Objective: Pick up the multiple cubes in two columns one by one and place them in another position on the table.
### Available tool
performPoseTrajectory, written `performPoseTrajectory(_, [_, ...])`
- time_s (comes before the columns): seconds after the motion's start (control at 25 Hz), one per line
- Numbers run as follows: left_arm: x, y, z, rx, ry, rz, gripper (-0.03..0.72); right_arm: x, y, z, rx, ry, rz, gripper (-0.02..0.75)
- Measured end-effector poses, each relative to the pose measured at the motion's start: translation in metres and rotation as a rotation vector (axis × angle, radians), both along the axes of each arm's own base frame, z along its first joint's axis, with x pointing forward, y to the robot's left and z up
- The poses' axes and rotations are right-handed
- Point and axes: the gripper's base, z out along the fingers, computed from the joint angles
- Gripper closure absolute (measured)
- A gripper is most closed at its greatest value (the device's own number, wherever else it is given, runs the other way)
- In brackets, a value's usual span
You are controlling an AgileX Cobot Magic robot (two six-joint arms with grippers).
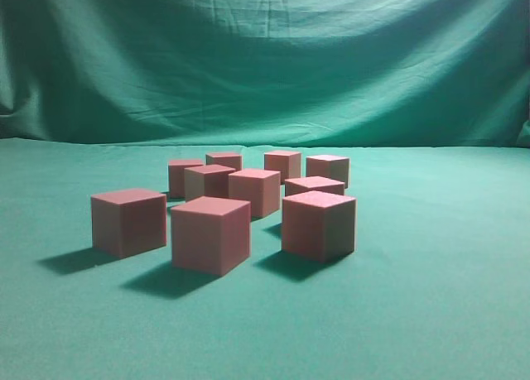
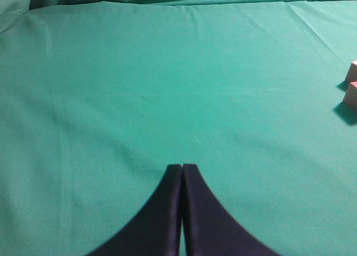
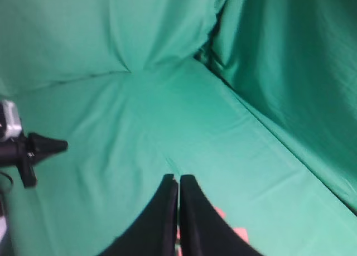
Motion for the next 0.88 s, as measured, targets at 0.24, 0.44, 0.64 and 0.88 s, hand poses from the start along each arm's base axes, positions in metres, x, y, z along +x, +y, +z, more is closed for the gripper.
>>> performPoseTrajectory(0.24, [0.000, 0.000, 0.000, 0.000, 0.000, 0.000, 0.688, -0.007, -0.037, -0.045, -0.123, 0.006, -0.088, 0.738])
performPoseTrajectory(0.44, [0.000, 0.000, 0.000, 0.000, 0.000, 0.000, 0.688, -0.004, -0.059, -0.081, -0.067, -0.033, -0.205, 0.738])
performPoseTrajectory(0.64, [0.000, 0.000, 0.000, 0.000, 0.000, 0.000, 0.688, 0.001, -0.078, -0.116, 0.008, -0.077, -0.372, 0.738])
performPoseTrajectory(0.88, [0.000, 0.000, 0.000, 0.000, 0.000, 0.000, 0.688, 0.001, -0.096, -0.152, 0.164, -0.081, -0.555, 0.738])
